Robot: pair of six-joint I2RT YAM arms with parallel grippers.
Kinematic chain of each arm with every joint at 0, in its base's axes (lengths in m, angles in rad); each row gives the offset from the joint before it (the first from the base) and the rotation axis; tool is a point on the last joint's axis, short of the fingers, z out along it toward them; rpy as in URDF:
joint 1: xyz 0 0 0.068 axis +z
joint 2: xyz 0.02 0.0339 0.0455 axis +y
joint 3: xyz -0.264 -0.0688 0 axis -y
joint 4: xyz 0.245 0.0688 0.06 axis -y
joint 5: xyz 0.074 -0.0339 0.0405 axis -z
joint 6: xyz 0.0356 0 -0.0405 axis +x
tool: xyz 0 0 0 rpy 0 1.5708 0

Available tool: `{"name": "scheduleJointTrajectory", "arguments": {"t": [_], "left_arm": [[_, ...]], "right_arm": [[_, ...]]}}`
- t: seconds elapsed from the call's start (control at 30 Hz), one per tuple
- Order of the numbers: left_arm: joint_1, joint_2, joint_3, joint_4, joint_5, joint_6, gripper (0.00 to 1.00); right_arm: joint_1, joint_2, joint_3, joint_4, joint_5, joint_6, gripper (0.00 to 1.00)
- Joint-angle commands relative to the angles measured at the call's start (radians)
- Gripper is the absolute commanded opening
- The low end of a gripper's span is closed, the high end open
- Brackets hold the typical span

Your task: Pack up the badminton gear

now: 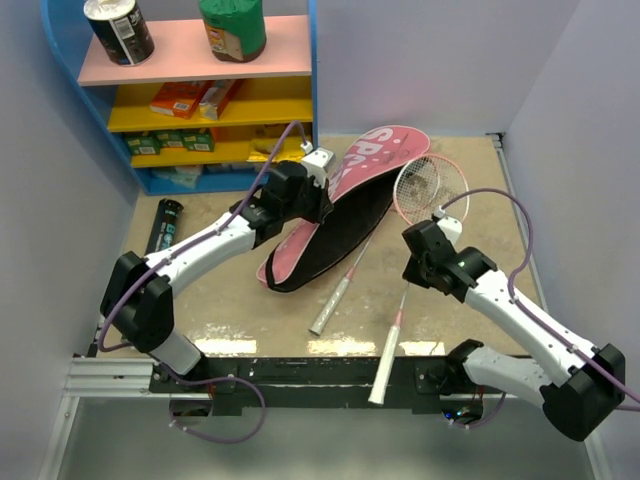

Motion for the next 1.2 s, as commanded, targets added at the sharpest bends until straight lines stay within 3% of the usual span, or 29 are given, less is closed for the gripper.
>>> {"name": "scheduleJointTrajectory", "arguments": {"t": [0.0, 0.23, 0.5, 0.67, 0.83, 1.17], "left_arm": [[0.004, 0.013, 0.086, 0.052, -0.006, 0.003, 0.0], [0.002, 0.003, 0.042, 0.085, 0.007, -0.014, 0.0], [-0.027, -0.049, -0.041, 0.059, 0.008, -0.025, 0.0], [-0.045, -0.138, -0.191, 0.115, 0.045, -0.083, 0.0], [-0.075, -0.209, -0.282, 0.146, 0.071, -0.109, 0.0], [-0.113, -0.296, -0.355, 0.1, 0.117, -0.149, 0.0]], "right_arm": [[0.063, -0.02, 0.02, -0.054, -0.002, 0.082, 0.0], [0.269, 0.108, 0.087, -0.037, -0.003, 0.156, 0.0], [0.335, 0.245, 0.187, 0.012, 0.041, 0.166, 0.0], [0.321, 0.342, 0.204, 0.142, 0.061, 0.122, 0.0], [0.271, 0.445, 0.206, 0.381, 0.014, 0.01, 0.0], [0.088, 0.5, 0.169, 0.699, -0.078, -0.208, 0.0]]}}
